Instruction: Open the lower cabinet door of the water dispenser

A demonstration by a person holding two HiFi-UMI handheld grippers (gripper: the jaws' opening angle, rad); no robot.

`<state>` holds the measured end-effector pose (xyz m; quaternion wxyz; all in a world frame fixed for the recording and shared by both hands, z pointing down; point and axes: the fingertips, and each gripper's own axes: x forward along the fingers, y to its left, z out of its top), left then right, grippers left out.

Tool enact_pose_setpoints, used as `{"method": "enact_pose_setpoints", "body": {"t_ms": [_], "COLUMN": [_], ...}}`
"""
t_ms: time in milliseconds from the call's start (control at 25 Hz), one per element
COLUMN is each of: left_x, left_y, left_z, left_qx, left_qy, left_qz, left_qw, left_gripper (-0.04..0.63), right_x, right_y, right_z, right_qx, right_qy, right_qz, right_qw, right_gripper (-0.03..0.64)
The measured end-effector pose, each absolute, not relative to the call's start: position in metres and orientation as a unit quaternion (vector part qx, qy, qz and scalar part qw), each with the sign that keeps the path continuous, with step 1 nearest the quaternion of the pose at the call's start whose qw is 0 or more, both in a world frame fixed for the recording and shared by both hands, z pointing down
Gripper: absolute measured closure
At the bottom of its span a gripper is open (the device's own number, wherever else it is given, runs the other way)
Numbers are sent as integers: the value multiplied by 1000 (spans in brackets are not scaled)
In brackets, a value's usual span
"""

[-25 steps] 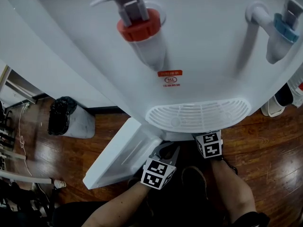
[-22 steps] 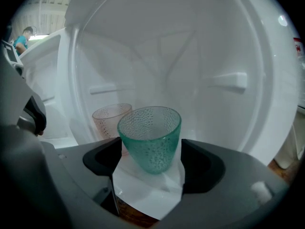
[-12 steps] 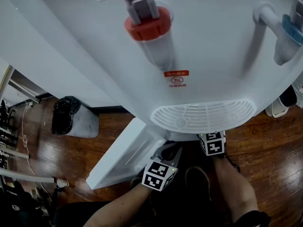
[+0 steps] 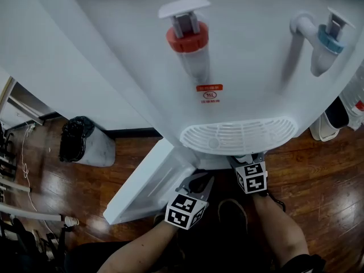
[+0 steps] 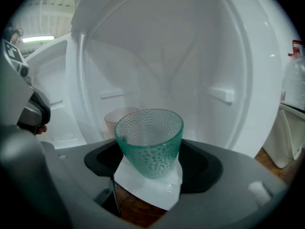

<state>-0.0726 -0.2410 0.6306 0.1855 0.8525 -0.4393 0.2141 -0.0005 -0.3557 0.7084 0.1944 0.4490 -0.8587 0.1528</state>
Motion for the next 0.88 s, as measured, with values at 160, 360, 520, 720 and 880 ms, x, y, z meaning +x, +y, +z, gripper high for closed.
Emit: {"method": "enact_pose_setpoints", "body": {"t_ms": [160,360,520,720,880], "left_x": [-76,-77,-77,-84,-90], "left_y": [-236,-229,-217,-218,-202], "left_z": [613,590,573,538,510], "left_qx": [856,857,867,874,880], "left_qy": [-443,-449,-430,-433,-431], "left_qz": [200,176,181,152,130], "left_qw": [178,180,175,158,151], "left_gripper": [582,569,559,558,558], "right_x": [4,19,30,42,40], "right_y": [-338,-312,-291,-275,-254], "right_z": [689,654,620,576,546], "right_qx": [442,432,418,407,395], "right_qy": [-863,-869,-875,-882,-889], "right_qz": [153,162,167,155,141], "right_qw": [189,179,179,182,187], "right_gripper": [255,253,253,253,253]}}
